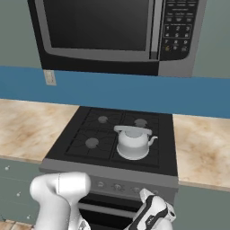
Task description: The kettle is done boiling. Turn off the stove, then wait for 300 timesteps before moving the kettle to the dining table.
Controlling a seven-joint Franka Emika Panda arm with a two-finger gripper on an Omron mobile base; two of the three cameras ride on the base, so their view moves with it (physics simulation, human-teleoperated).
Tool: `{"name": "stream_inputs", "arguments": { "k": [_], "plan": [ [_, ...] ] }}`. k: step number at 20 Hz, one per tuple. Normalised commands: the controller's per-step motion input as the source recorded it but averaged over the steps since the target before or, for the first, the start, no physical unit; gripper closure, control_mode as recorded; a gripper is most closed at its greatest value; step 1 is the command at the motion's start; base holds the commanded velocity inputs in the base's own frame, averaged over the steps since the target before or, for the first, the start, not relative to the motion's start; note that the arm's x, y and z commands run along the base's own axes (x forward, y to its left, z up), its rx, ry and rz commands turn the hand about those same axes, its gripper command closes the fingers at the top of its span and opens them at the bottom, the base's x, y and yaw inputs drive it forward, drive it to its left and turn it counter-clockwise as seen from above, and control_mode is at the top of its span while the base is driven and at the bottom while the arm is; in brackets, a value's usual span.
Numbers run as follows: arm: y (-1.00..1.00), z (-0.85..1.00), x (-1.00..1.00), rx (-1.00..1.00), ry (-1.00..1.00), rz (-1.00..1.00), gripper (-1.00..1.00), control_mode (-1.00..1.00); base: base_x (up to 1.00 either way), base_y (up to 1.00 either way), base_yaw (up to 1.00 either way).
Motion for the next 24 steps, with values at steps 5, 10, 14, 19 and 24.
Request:
{"name": "stream_inputs", "arguments": {
  "k": [5, 10, 14, 19, 24],
  "plan": [
    [0.0, -0.31, 0.0, 0.43, 0.0, 0.0, 1.0, -1.0, 0.0, 0.0, 0.0],
    [0.0, -0.06, 0.0, 0.24, -0.01, 0.0, 1.0, -1.0, 0.0, 0.0, 0.0],
    [0.0, 0.0, 0.01, 0.24, 0.0, 0.0, 1.0, -1.0, 0.0, 0.0, 0.0],
    [0.02, 0.0, 0.15, 0.22, 0.0, 0.0, 1.0, -1.0, 0.0, 0.0, 0.0],
    [0.1, 0.0, 0.15, 0.22, 0.0, 0.0, 1.0, -1.0, 0.0, 0.0, 0.0]
  ]
}}
